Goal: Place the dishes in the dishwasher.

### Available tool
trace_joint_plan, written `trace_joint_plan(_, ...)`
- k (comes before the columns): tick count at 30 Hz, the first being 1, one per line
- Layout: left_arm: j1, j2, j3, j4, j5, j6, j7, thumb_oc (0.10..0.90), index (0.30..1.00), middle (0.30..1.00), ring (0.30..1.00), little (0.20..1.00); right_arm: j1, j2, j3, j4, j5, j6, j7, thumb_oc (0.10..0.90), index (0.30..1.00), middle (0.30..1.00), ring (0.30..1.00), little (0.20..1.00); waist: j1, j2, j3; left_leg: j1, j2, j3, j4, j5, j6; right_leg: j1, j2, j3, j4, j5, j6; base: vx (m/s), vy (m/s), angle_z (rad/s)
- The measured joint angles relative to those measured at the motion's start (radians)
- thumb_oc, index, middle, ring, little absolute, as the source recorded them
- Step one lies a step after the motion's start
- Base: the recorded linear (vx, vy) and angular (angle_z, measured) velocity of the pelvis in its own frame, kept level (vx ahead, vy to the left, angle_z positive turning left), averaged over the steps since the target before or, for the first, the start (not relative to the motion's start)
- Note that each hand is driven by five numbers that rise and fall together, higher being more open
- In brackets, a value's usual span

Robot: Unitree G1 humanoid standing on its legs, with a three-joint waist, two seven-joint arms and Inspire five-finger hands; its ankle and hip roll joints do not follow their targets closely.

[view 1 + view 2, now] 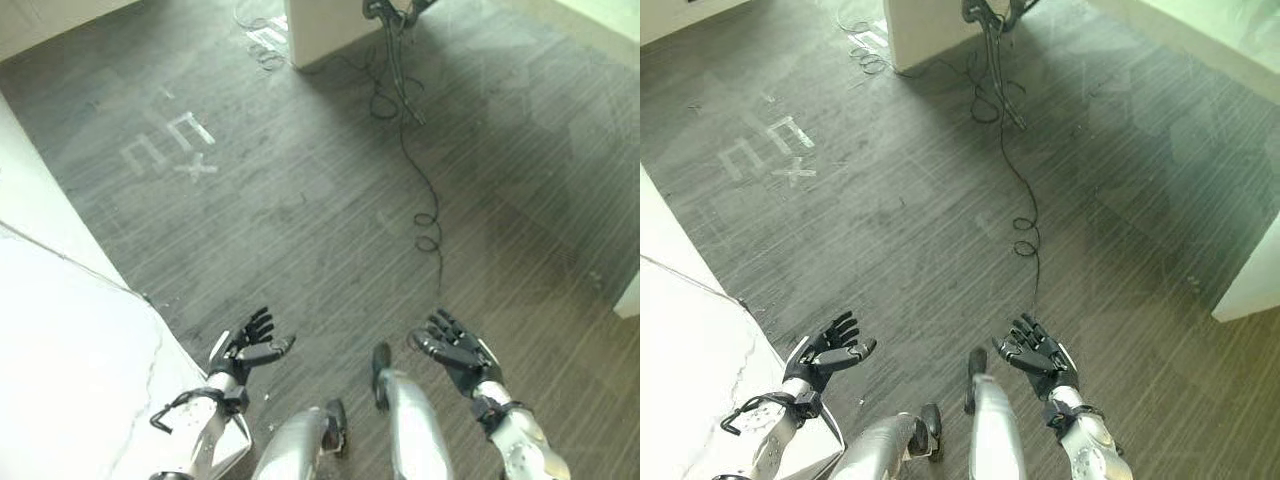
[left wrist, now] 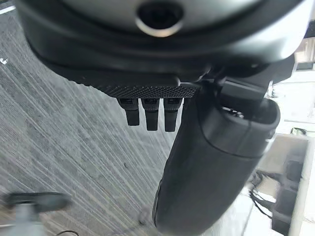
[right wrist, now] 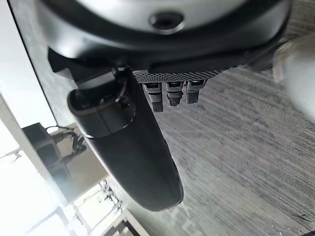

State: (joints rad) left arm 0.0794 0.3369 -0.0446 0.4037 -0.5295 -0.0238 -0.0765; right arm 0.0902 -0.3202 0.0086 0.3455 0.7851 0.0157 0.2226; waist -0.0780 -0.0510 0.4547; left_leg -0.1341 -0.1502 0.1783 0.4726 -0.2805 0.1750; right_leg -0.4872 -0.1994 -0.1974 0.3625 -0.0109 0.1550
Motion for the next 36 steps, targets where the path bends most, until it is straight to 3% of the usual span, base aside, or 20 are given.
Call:
trace_joint_plan(4, 0.074, -0.013, -0.004, -0.005, -0.012, -0.016, 0.001, 0.8, 0.9, 0.9, 0.9, 0.9, 0.033, -0.012, 0.021, -0.069, -0.039, 0.014, 0.038, 0.8, 0.9, 0.9, 0.9, 0.9, -0.003, 0.035, -0.039, 0.142, -0.007, -0.072, -0.114, -0.025, -0.039, 0.101, 0.077, 0.01, 0.112, -0.018, -0.13, 0.54, -0.207, 0.15)
trace_joint_plan(6, 0.097, -0.008, -0.012, -0.022, -0.019, -0.033, 0.001, 0.8, 0.9, 0.9, 0.9, 0.9, -0.018, -0.035, 0.075, -0.057, -0.04, 0.022, 0.038, 0.8, 0.9, 0.9, 0.9, 0.9, 0.01, 0.052, -0.073, 0.225, 0.004, -0.098, -0.163, 0.048, -0.178, 0.206, 0.153, -0.037, 0.004, -0.049, -0.215, 0.45, -0.251, 0.23)
trace_joint_plan(7, 0.103, -0.021, -0.012, -0.033, -0.02, -0.043, 0.001, 0.8, 0.9, 0.9, 0.9, 0.9, -0.029, -0.046, 0.074, -0.057, -0.041, 0.021, 0.044, 0.8, 0.9, 0.9, 0.9, 0.9, 0.028, 0.045, -0.082, 0.172, -0.015, -0.11, 0.03, 0.082, -0.224, 0.277, 0.151, -0.002, -0.029, -0.046, -0.291, 0.35, -0.234, 0.3)
trace_joint_plan(9, 0.113, -0.04, -0.009, -0.099, -0.028, -0.056, -0.006, 0.8, 0.9, 0.9, 0.9, 0.9, -0.033, -0.057, 0.055, -0.063, -0.052, 0.015, 0.042, 0.8, 0.9, 0.9, 0.9, 0.9, 0.064, 0.049, -0.109, -0.097, 0.018, -0.09, 0.535, 0.291, -0.245, 0.306, 0.165, 0.036, -0.023, -0.084, -0.32, 0.3, -0.146, 0.02)
trace_joint_plan(11, 0.107, -0.035, -0.009, -0.125, -0.049, -0.069, -0.021, 0.8, 0.9, 0.9, 0.9, 0.9, -0.065, -0.055, 0.04, -0.063, -0.058, 0.003, 0.035, 0.8, 0.9, 0.9, 0.9, 0.9, 0.123, 0.046, -0.111, -0.314, 0.048, -0.066, 0.745, 0.271, -0.208, 0.331, 0.173, 0.057, -0.002, -0.107, -0.332, 0.3, -0.003, -0.28)
trace_joint_plan(13, 0.097, -0.034, -0.005, -0.119, -0.054, -0.07, -0.02, 0.8, 0.9, 0.9, 0.9, 0.9, -0.101, -0.047, 0.051, -0.03, -0.071, 0.006, 0.031, 0.8, 0.9, 0.9, 0.9, 0.9, 0.154, 0.022, -0.089, -0.39, 0.026, -0.088, 0.454, 0.25, -0.167, 0.398, 0.178, 0.093, -0.016, -0.115, -0.271, 0.29, 0.087, -0.52)
trace_joint_plan(16, 0.177, -0.036, 0.004, -0.099, -0.053, -0.069, -0.022, 0.8, 0.9, 0.9, 0.9, 0.9, -0.128, -0.042, 0.113, -0.039, -0.077, 0.005, 0.033, 0.8, 0.9, 0.9, 0.9, 0.9, 0.164, 0.04, -0.098, -0.258, 0.056, -0.089, -0.172, 0.27, -0.149, 0.56, 0.229, 0.102, -0.079, -0.173, -0.217, 0.5, 0.231, -0.91)
trace_joint_plan(18, 0.181, -0.043, 0.002, -0.101, -0.053, -0.067, -0.022, 0.8, 0.9, 0.9, 0.9, 0.9, -0.132, -0.051, 0.141, -0.032, -0.076, -0.003, 0.015, 0.8, 0.9, 0.9, 0.9, 0.9, 0.165, 0.064, -0.098, -0.284, 0.095, -0.119, -0.363, 0.261, -0.173, 0.623, 0.279, 0.127, -0.151, -0.185, -0.214, 0.58, 0.233, -0.43)
trace_joint_plan(19, 0.165, -0.048, 0.003, -0.097, -0.052, -0.066, -0.021, 0.8, 0.9, 0.9, 0.9, 0.9, -0.144, -0.057, 0.152, 0.001, -0.076, -0.003, -0.007, 0.8, 0.9, 0.9, 0.9, 0.9, 0.196, 0.081, -0.089, -0.356, 0.133, -0.168, -0.308, 0.262, -0.19, 0.673, 0.312, 0.15, -0.193, -0.19, -0.211, 0.57, 0.318, -0.46)
trace_joint_plan(22, 0.205, -0.048, 0.007, -0.058, -0.046, -0.054, -0.024, 0.8, 0.9, 0.9, 0.9, 0.9, -0.053, -0.045, 0.186, 0.04, -0.076, -0.002, -0.019, 0.8, 0.9, 0.9, 0.9, 0.9, 0.23, 0.085, -0.105, -0.307, 0.166, -0.04, -0.156, 0.217, -0.147, 0.874, 0.277, 0.106, -0.172, -0.241, -0.194, 0.41, 0.308, -0.44)
trace_joint_plan(23, 0.241, -0.043, 0.01, -0.066, -0.046, -0.057, -0.028, 0.8, 0.9, 0.9, 0.9, 0.9, -0.024, -0.052, 0.191, 0.017, -0.076, -0.007, -0.019, 0.8, 0.9, 0.9, 0.9, 0.9, 0.232, 0.1, -0.139, -0.241, 0.156, -0.069, -0.22, 0.219, -0.117, 0.872, 0.262, 0.104, -0.11, -0.268, -0.162, 0.58, 0.402, -0.51)
trace_joint_plan(24, 0.207, -0.03, 0.037, -0.048, -0.043, -0.056, -0.036, 0.8, 0.9, 0.9, 0.9, 0.9, -0.026, -0.039, 0.182, 0.013, -0.075, -0.015, -0.027, 0.8, 0.9, 0.9, 0.9, 0.9, 0.226, 0.036, -0.144, -0.241, 0.07, -0.042, -0.155, 0.265, -0.094, 0.892, 0.173, 0.114, -0.056, -0.296, -0.132, 0.5, 0.337, -0.29)
trace_joint_plan(25, 0.172, -0.04, 0.052, -0.033, -0.034, -0.056, -0.044, 0.8, 0.9, 0.9, 0.9, 0.9, -0.026, -0.037, 0.164, 0.013, -0.075, -0.02, -0.033, 0.8, 0.9, 0.9, 0.9, 0.9, 0.228, 0.033, -0.147, -0.231, 0.043, -0.029, -0.115, 0.298, -0.041, 0.917, 0.145, 0.105, -0.036, -0.27, -0.129, 0.52, 0.455, 0.14)
trace_joint_plan(27, 0.035, -0.036, 0.053, -0.027, 0.006, -0.058, -0.051, 0.8, 0.9, 0.9, 0.9, 0.9, -0.046, 0.024, 0.115, 0.006, -0.075, -0.053, -0.058, 0.8, 0.9, 0.9, 0.9, 0.9, 0.215, 0.042, -0.151, -0.168, -0.03, -0.052, -0.075, 0.226, 0.063, 0.77, 0.095, 0.092, 0.333, -0.121, -0.013, 0.43, 0.481, 0.49)
trace_joint_plan(29, -0.012, -0.034, 0.044, -0.024, 0.033, -0.06, -0.049, 0.8, 0.9, 0.9, 0.9, 0.9, -0.062, 0.042, 0.131, 0.002, -0.075, -0.07, -0.067, 0.8, 0.9, 0.9, 0.9, 0.9, 0.205, 0.063, -0.151, -0.104, -0.049, -0.064, -0.091, 0.202, 0.06, 0.621, 0.085, 0.081, 0.596, -0.103, -0.021, 0.25, 0.176, 0.32)
trace_joint_plan(31, -0.047, -0.038, 0.016, 0.001, 0.044, -0.065, -0.045, 0.8, 0.9, 0.9, 0.9, 0.9, -0.091, 0.031, 0.148, 0.01, -0.074, -0.077, -0.073, 0.8, 0.9, 0.9, 0.9, 0.9, 0.2, 0.094, -0.127, -0.058, -0.053, -0.093, -0.105, 0.197, -0.193, 0.48, 0.117, 0.065, 0.641, -0.162, -0.1, 0.24, 0.022, 0.24)
trace_joint_plan(32, -0.067, 0.003, 0.001, -0.002, 0.042, -0.084, -0.046, 0.8, 0.9, 0.9, 0.9, 0.9, -0.109, 0.045, 0.166, 0.017, -0.076, -0.078, -0.073, 0.8, 0.9, 0.9, 0.9, 0.9, 0.184, 0.015, -0.1, -0.16, -0.105, -0.148, 0.067, 0.231, -0.312, 0.388, 0.035, 0.081, 0.642, -0.208, -0.09, 0.18, -0.031, 0.1)
trace_joint_plan(33, -0.054, 0.041, 0.002, -0.019, 0.042, -0.083, -0.048, 0.8, 0.9, 0.9, 0.9, 0.9, -0.123, 0.053, 0.175, 0.007, -0.076, -0.078, -0.058, 0.8, 0.9, 0.9, 0.9, 0.9, 0.172, 0.044, -0.095, -0.214, -0.006, -0.187, 0.196, 0.102, -0.098, 0.328, 0.032, 0.097, 0.579, -0.244, -0.057, 0.18, -0.073, -0.05)
trace_joint_plan(34, -0.046, 0.062, 0.001, -0.009, 0.044, -0.072, -0.047, 0.8, 0.9, 0.9, 0.9, 0.9, -0.115, 0.057, 0.173, -0.025, -0.075, -0.084, -0.046, 0.8, 0.9, 0.9, 0.9, 0.9, 0.156, 0.096, -0.076, -0.188, 0.113, -0.22, 0.168, 0.064, -0.104, 0.303, 0.063, 0.087, 0.502, -0.277, -0.013, 0.19, -0.102, 0.06)
trace_joint_plan(36, -0.031, 0.074, 0.034, -0.019, 0.042, -0.049, -0.042, 0.8, 0.9, 0.9, 0.9, 0.9, -0.06, 0.048, 0.171, -0.014, -0.075, -0.066, -0.051, 0.8, 0.9, 0.9, 0.9, 0.9, 0.138, 0.057, -0.068, -0.095, 0.07, -0.227, 0.023, 0.08, -0.086, 0.213, 0.078, 0.081, 0.221, -0.249, -0.047, 0.33, -0.157, 0.24)
